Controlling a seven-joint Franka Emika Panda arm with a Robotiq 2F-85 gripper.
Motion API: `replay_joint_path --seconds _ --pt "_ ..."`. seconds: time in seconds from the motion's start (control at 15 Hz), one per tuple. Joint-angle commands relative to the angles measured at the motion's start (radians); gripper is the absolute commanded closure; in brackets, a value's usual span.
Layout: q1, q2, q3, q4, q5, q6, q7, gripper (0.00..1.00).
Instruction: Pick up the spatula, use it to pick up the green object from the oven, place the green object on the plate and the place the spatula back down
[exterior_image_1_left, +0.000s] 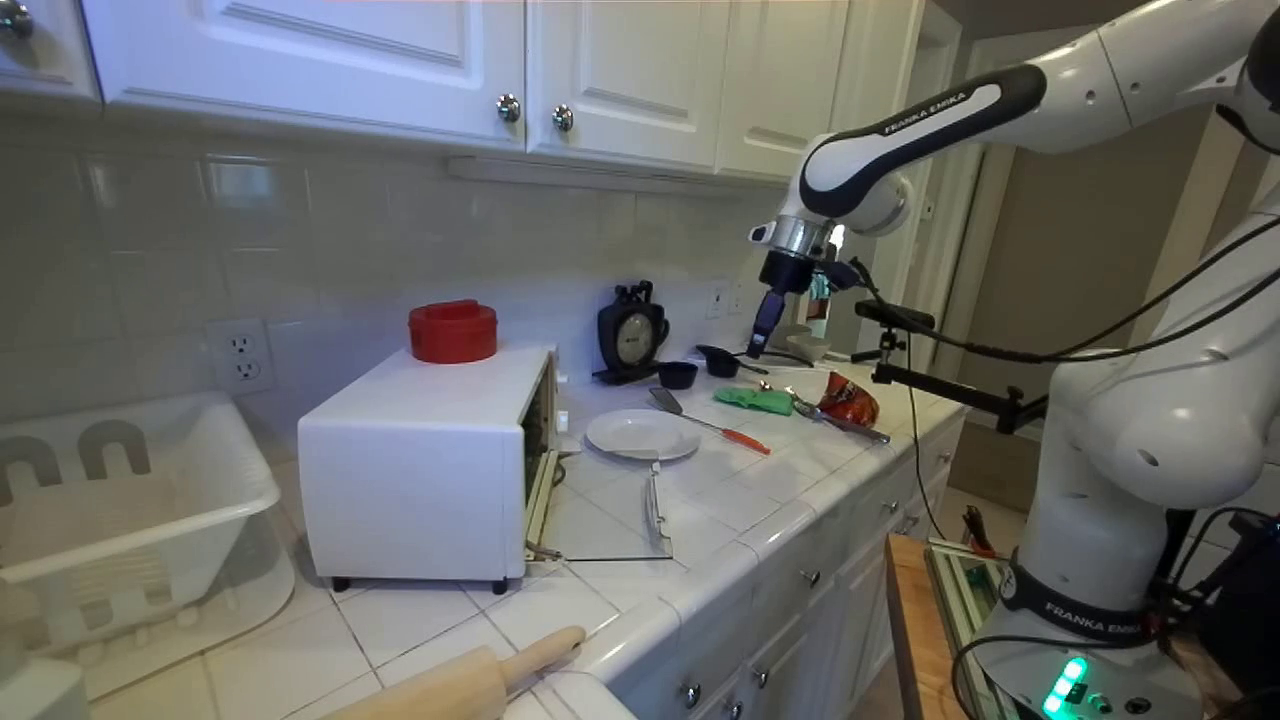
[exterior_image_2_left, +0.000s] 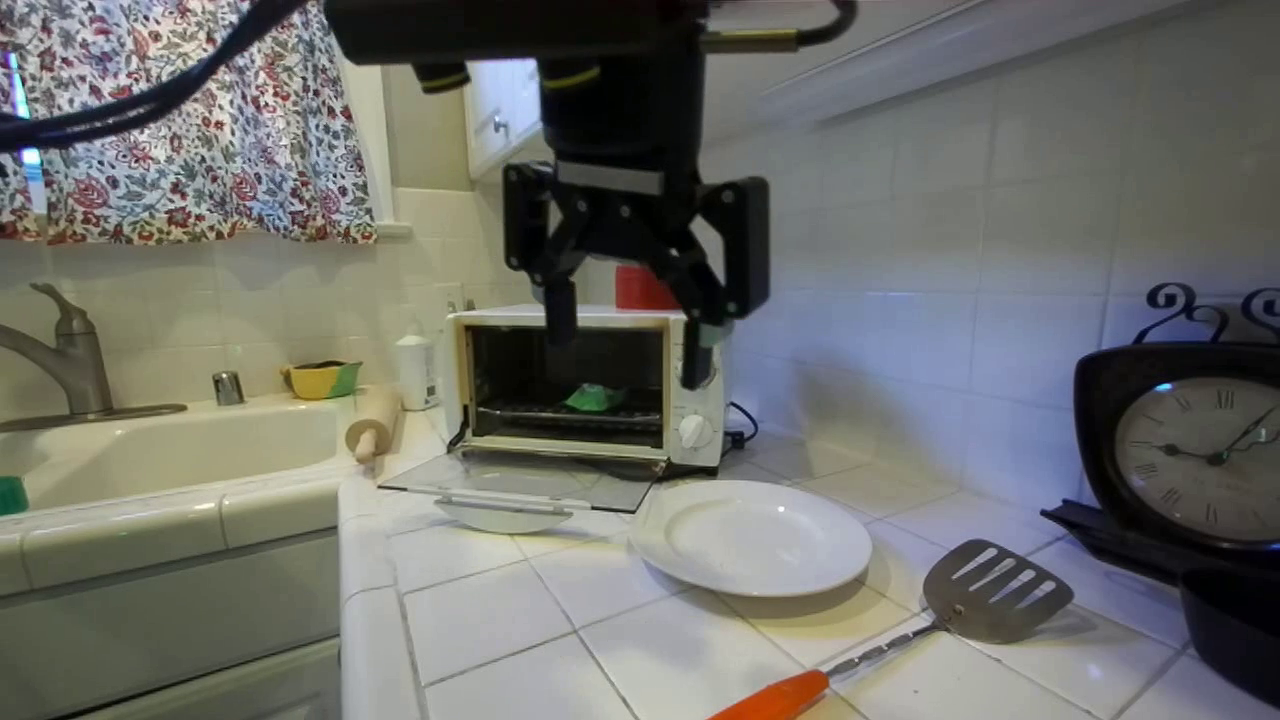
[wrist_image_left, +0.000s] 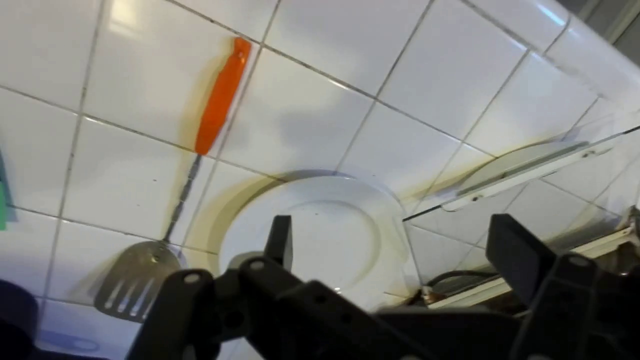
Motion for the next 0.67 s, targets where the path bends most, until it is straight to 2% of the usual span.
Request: replay_joint_path --seconds 0.0,0.2,0.4,0.6 --pt "-0.051 0.113 0.010 0.020 0.027 0.083 0.057 0.00" --pt "-0.075 0.190 0.025 0.025 0.042 0.109 0.150 0.00" --pt "-0.100 0.271 0.056 0.033 0.039 0.132 0.295 0.00" --pt "-0.125 0.330 0.094 0.029 0.006 0.204 0.451 0.00"
